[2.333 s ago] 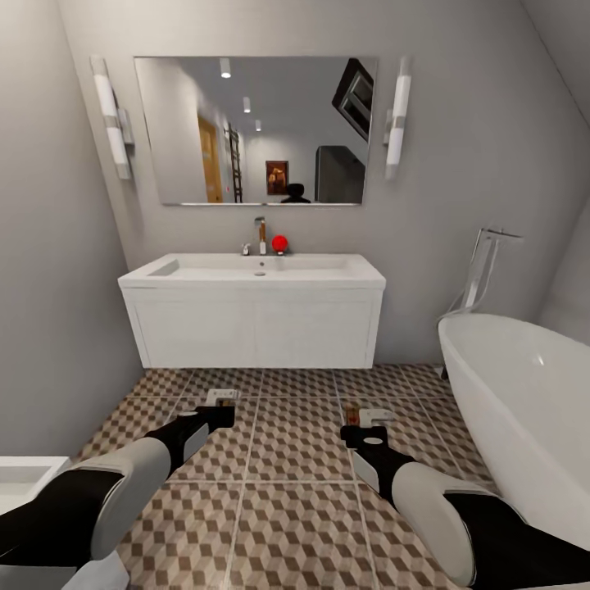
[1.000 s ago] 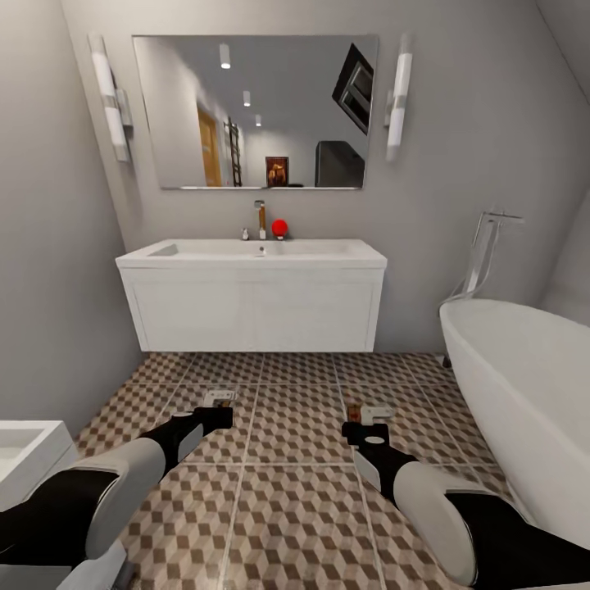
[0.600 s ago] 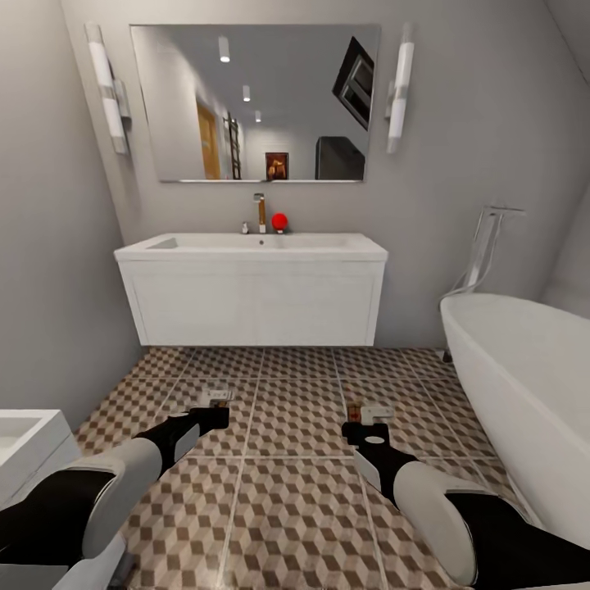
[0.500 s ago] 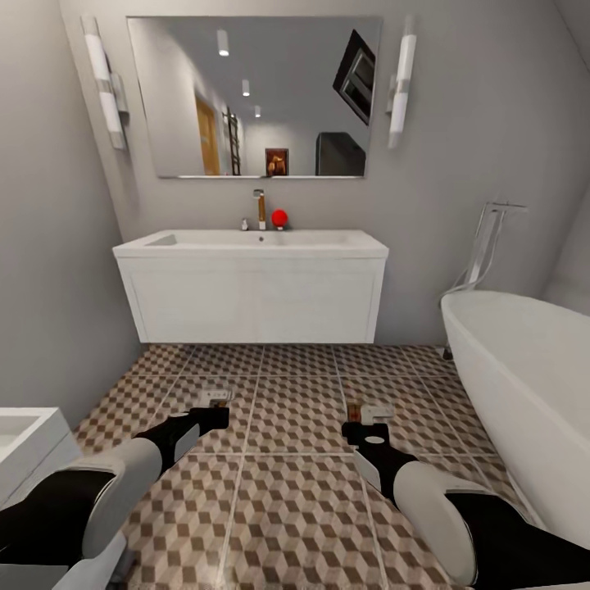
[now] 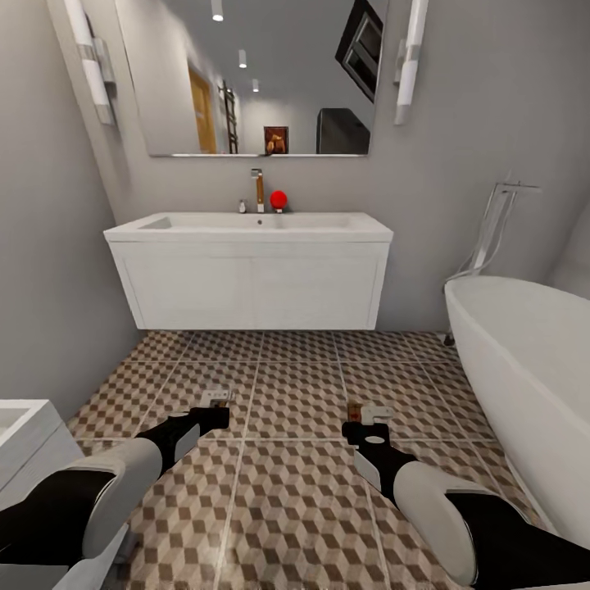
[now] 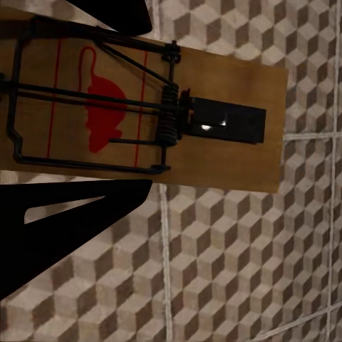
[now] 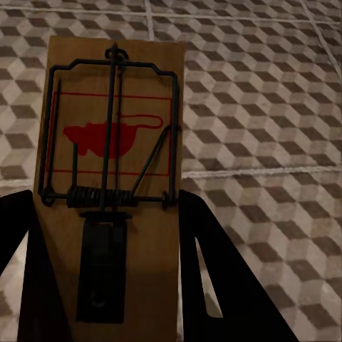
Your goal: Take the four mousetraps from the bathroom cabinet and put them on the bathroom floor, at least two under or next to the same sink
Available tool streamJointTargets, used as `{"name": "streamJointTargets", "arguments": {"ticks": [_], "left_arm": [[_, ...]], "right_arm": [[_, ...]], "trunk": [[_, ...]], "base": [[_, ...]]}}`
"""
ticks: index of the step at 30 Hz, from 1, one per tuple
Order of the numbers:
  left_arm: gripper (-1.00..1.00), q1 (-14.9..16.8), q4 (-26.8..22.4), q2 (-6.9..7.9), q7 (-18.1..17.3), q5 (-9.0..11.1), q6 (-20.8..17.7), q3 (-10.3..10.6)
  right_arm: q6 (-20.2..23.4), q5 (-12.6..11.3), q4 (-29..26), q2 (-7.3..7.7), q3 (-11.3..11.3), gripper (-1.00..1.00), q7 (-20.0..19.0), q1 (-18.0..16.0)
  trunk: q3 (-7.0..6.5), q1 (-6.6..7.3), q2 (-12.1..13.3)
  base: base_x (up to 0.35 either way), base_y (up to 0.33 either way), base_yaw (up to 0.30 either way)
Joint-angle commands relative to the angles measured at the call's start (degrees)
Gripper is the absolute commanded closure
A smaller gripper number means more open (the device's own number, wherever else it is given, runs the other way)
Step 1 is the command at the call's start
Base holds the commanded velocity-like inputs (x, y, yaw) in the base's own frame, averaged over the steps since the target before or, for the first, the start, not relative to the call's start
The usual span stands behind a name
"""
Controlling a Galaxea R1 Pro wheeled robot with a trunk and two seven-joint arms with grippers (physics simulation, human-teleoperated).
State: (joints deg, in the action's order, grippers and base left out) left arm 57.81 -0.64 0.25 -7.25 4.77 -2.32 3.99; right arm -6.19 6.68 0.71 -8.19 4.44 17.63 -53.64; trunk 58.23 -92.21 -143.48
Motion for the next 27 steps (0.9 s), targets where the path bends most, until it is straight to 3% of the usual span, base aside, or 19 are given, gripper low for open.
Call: {"name": "streamJointTargets", "arguments": {"ticks": [1,27], "left_arm": [[1.00,0.02,-0.07,0.02,-0.22,0.35,-0.23,0.40],[1.00,0.02,-0.15,0.02,-0.22,0.49,-0.23,0.40]], "right_arm": [[-0.23,0.44,0.08,-0.01,0.46,1.00,0.21,-0.05],[-0.17,0.44,-0.01,0.02,0.49,1.00,0.21,-0.06]], "trunk": [[0.28,-0.01,-0.04],[6.04,-0.68,-0.39]], "base": [[0.000,0.000,0.000],[0.000,0.000,0.000]]}}
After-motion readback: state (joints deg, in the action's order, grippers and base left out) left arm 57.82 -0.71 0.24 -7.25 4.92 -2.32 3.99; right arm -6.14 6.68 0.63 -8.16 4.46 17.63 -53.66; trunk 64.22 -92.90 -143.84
